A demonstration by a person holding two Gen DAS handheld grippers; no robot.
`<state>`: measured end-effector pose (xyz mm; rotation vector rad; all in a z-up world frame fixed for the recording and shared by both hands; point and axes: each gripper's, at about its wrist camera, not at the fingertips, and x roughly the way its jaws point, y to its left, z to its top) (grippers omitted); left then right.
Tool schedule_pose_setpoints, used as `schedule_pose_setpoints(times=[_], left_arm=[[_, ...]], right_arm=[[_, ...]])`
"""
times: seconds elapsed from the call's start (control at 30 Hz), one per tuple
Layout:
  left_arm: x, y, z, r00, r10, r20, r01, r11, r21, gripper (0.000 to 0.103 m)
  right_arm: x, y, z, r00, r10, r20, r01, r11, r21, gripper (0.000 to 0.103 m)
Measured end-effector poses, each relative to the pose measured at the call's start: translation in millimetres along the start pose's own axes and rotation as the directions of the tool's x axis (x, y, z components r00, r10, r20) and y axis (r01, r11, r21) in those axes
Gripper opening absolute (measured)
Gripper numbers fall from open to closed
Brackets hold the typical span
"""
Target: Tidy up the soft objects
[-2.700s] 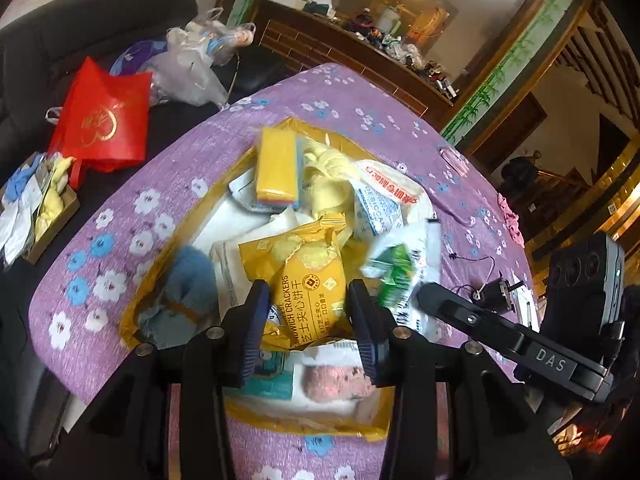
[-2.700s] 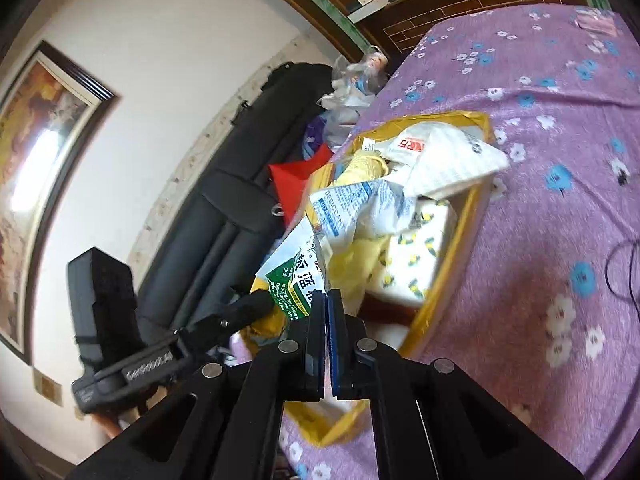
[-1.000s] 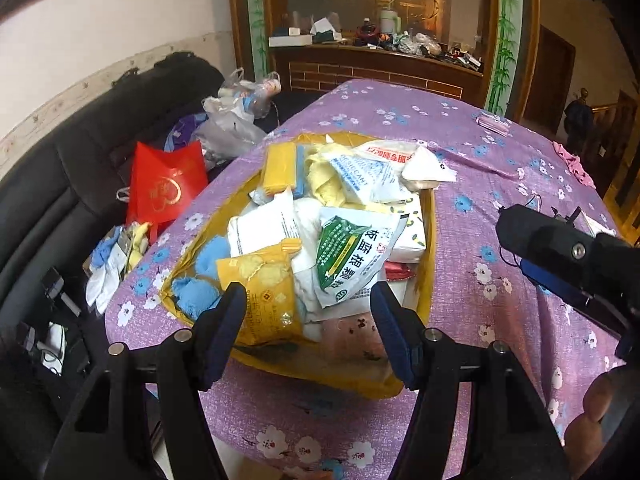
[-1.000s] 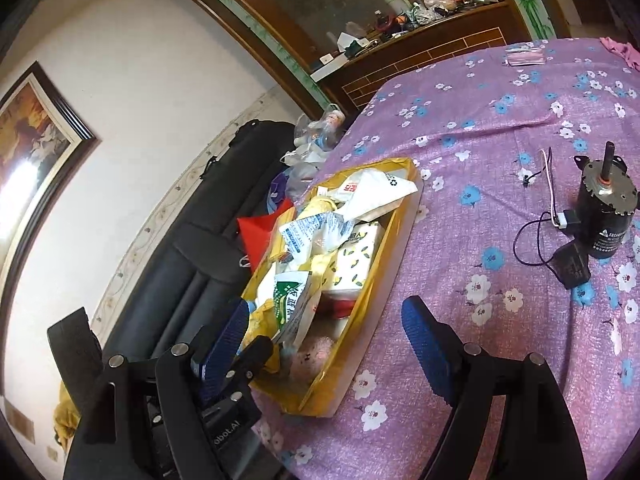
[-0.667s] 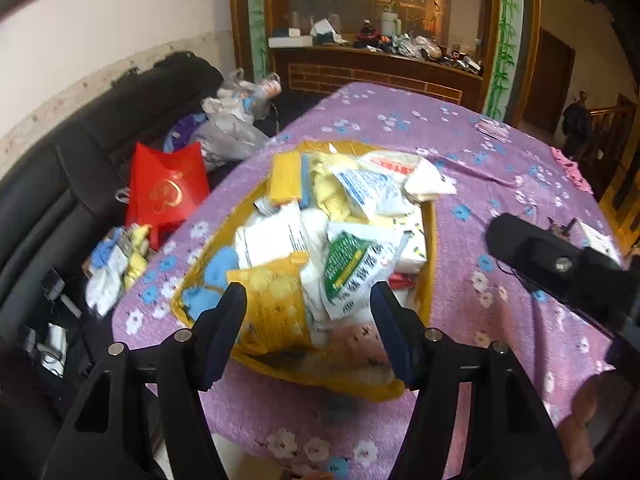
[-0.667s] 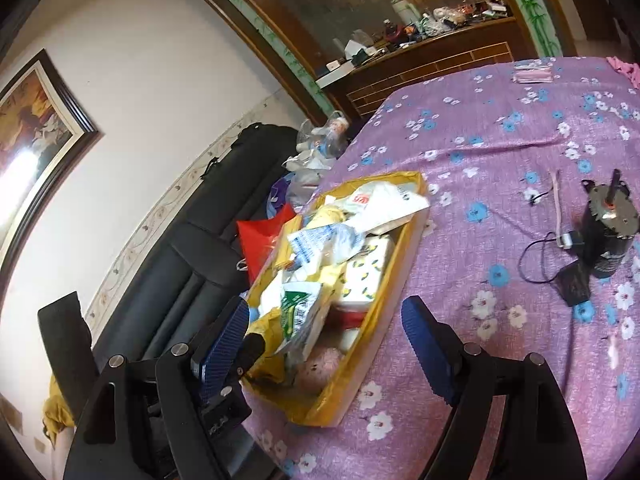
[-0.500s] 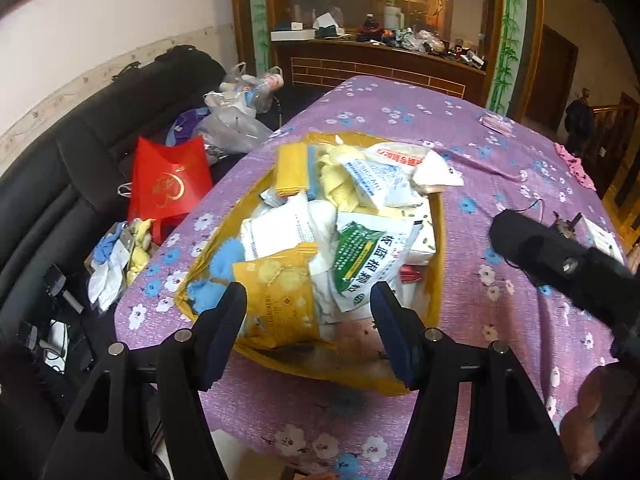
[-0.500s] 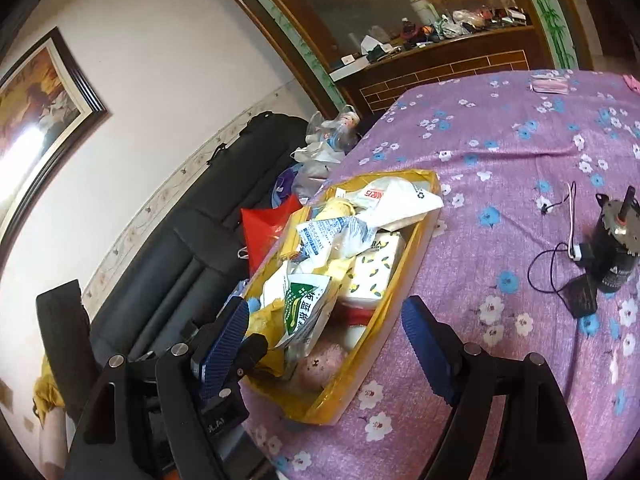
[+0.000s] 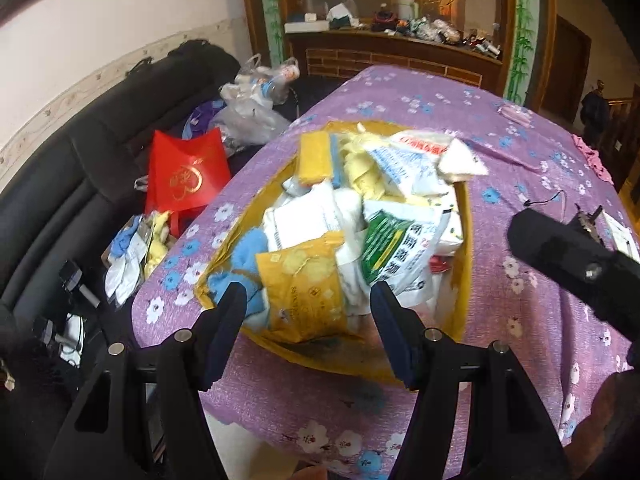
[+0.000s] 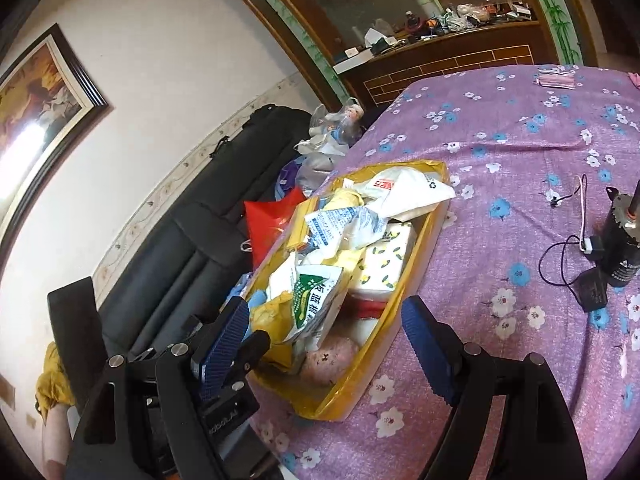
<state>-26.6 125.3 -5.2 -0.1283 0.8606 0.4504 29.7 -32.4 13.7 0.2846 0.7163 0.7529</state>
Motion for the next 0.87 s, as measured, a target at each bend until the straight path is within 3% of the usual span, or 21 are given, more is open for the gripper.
schedule_pose_setpoints(times=[0.37,0.87], left_arm=[[6,21,0,1.000,0.026,0.009,-0.026,0.999,-0.029,0.064],[8,11,-3,0.999,0.036,0.011,-0.036,0.999,0.008,0.064]], right_arm=[[6,18,0,1.000,-0.023,-0.006,0.023,0.999,-0.021,0.080],[3,19,-2,0.999,-0.042,-0.015,0.042,0.999,-0.019,0.080]])
